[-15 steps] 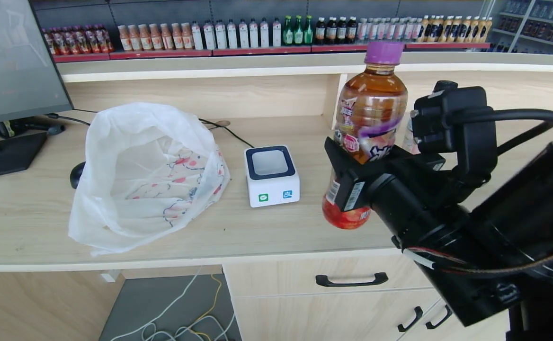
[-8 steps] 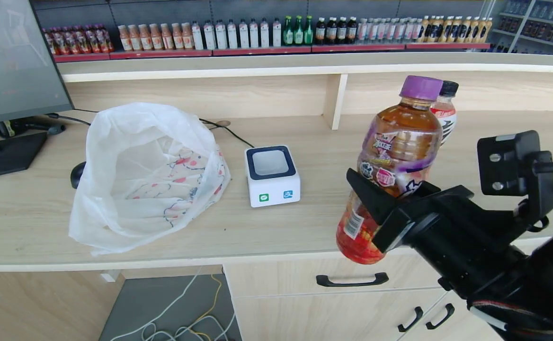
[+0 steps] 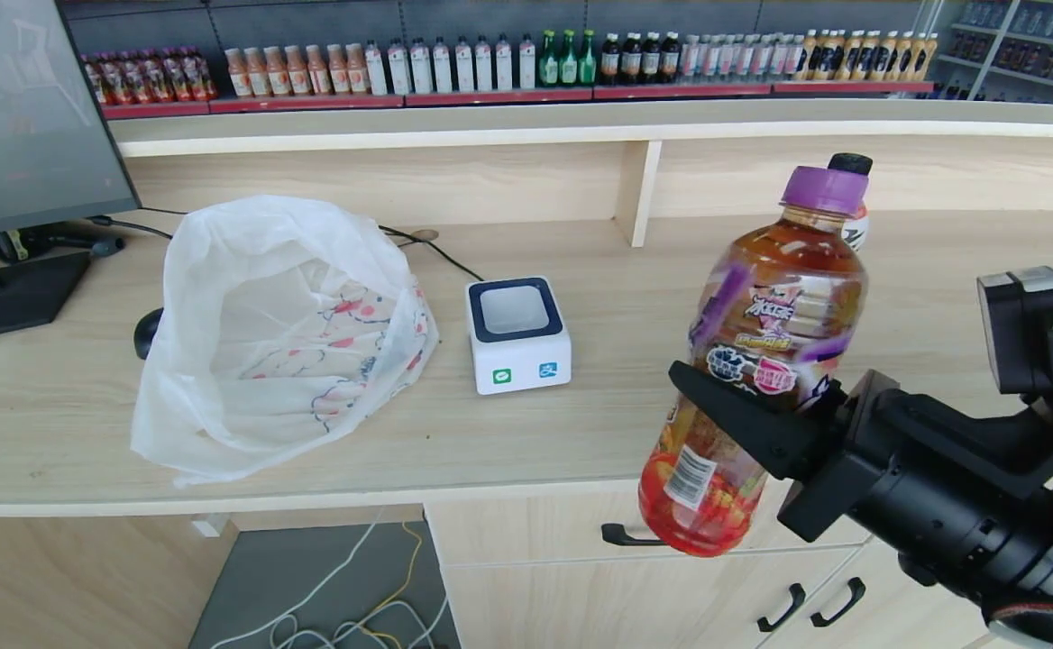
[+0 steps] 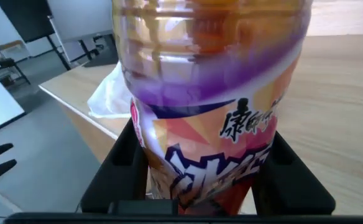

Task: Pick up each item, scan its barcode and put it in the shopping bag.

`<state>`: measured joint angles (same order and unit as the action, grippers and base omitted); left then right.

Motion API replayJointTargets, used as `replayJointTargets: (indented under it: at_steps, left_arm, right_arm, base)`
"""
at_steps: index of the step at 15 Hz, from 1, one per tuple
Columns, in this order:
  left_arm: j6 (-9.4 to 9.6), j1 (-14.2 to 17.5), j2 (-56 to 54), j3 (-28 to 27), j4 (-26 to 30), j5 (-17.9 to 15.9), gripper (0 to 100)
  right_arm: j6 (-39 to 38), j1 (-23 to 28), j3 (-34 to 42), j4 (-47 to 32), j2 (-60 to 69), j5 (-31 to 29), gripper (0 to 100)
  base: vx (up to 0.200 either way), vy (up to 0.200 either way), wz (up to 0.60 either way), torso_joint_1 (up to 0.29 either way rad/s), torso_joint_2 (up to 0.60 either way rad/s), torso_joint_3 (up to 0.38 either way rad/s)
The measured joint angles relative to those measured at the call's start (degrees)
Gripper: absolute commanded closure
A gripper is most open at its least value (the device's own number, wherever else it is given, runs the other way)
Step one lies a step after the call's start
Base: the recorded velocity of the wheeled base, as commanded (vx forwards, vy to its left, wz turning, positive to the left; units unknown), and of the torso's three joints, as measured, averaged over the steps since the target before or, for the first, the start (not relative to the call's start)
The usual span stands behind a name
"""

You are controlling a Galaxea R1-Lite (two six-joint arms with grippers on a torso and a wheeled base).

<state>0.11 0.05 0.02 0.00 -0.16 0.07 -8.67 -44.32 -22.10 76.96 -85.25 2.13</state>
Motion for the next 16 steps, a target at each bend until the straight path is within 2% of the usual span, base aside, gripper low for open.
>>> replayJointTargets:
  at_steps: [4, 8, 10, 16]
  left_arm:
    - [-0.01, 0.02, 0.0, 0.0, 0.0, 0.0, 0]
    - [-0.01, 0.02, 0.0, 0.0, 0.0, 0.0, 0]
    - [-0.04, 0.02, 0.0, 0.0, 0.0, 0.0, 0]
    - [-0.01, 0.02, 0.0, 0.0, 0.0, -0.02, 0]
  right_arm:
    - [-2.04, 0.09, -1.96, 0.11, -0.83, 12.09, 100]
    - [-10.05, 0.06, -4.49, 0.0, -2.18, 20.16, 100]
    - [-11.72, 0.06, -5.18, 0.06, -2.57, 23.92, 100]
    - [-16.73, 0.06, -10.42, 0.0, -6.42, 26.3, 100]
  base:
    - [0.0, 0.0, 0.0, 0.0, 0.0, 0.0]
    - [0.0, 0.0, 0.0, 0.0, 0.0, 0.0]
    - [0.0, 0.0, 0.0, 0.0, 0.0, 0.0]
    - [0.0, 0.0, 0.0, 0.0, 0.0, 0.0]
